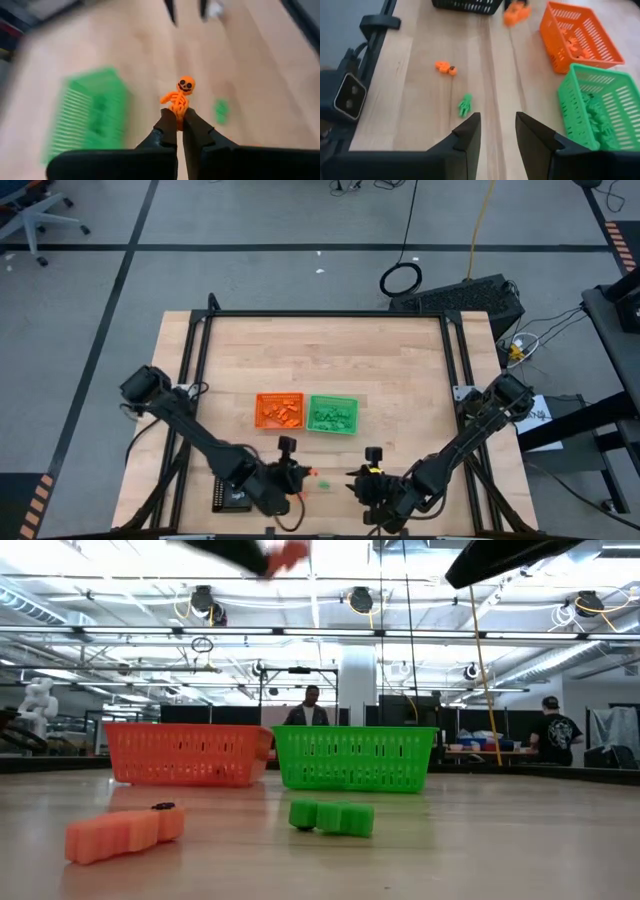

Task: Sort Halloween decoration
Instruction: Put the orange skeleton toy into the orange bin

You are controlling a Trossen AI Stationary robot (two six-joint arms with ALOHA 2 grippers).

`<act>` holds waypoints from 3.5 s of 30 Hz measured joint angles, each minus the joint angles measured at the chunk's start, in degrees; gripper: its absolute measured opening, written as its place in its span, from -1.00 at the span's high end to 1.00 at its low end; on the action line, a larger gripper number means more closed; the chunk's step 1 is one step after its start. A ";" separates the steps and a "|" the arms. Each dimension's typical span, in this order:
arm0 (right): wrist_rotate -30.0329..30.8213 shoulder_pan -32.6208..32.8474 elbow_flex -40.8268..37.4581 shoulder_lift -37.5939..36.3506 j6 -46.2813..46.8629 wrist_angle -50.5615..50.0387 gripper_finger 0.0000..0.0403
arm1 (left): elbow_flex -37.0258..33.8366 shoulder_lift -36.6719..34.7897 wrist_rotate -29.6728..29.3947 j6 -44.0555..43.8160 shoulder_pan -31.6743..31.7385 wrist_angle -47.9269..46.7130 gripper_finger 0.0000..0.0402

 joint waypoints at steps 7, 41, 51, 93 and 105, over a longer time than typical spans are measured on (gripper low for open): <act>2.05 0.50 0.00 0.00 1.11 -0.14 0.47 | 0.00 -1.35 -20.55 12.20 -3.90 0.57 1.00; 9.56 0.41 0.00 0.00 1.32 -2.89 0.47 | 0.00 -1.27 -38.51 25.54 -4.68 0.41 1.00; 9.56 0.41 0.00 0.00 1.23 -2.47 0.47 | 0.09 -1.27 -36.62 12.35 -4.66 0.42 0.96; 9.17 0.72 0.00 2.61 -0.38 -2.87 0.47 | -6.22 -7.68 4.78 -27.79 14.02 -34.33 0.95; 9.12 0.74 0.00 5.78 -0.08 3.05 0.47 | -6.84 -7.18 8.07 -23.43 20.26 -32.34 0.94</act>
